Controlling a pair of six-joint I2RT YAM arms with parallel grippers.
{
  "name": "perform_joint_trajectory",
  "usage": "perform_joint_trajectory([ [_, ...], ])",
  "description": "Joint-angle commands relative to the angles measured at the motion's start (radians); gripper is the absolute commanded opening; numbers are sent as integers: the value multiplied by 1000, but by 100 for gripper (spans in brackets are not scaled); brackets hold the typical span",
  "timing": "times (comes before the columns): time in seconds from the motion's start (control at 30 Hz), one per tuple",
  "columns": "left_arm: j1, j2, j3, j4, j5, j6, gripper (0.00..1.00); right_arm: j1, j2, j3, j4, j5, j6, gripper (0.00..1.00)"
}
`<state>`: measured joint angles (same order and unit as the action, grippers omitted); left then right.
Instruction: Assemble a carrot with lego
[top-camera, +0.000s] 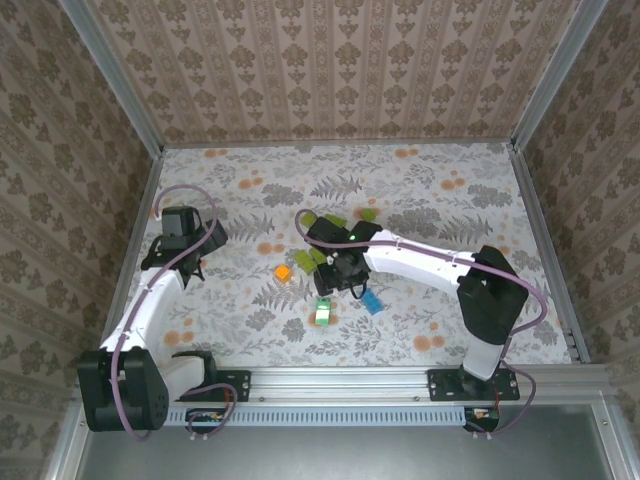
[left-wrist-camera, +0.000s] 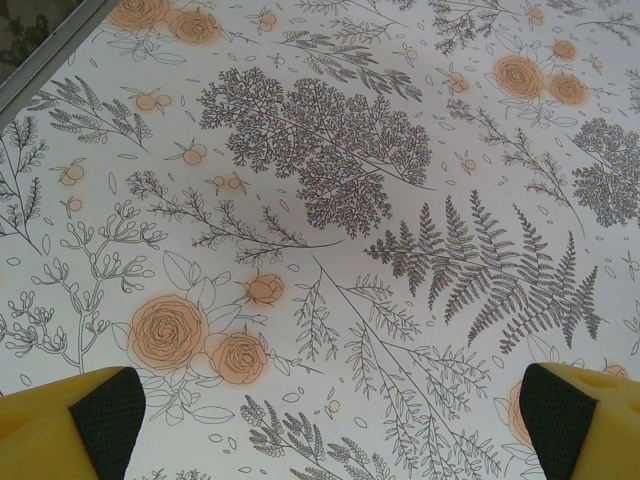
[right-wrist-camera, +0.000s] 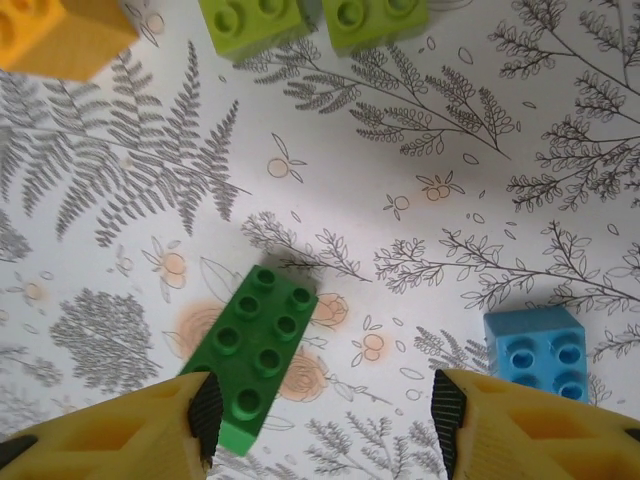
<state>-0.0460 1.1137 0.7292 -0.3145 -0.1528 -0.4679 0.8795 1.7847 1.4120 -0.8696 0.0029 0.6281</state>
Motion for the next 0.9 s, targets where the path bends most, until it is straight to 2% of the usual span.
perform_joint_trajectory([
  [0.0,-4,-9,36,-28,2,21,99,3,54,86,-149,-20,155,61],
  [0.23,-3,-12,42,-33,-2,22,99,33,151,150,-199,-96,260,65],
  [0.4,-4,-23,39,-35,1,22,99,35,176,161,-208,-105,290,69],
  [0.87,-4,-34,36,-33,10,21,99,59,254,191,-178,-156,295,66],
])
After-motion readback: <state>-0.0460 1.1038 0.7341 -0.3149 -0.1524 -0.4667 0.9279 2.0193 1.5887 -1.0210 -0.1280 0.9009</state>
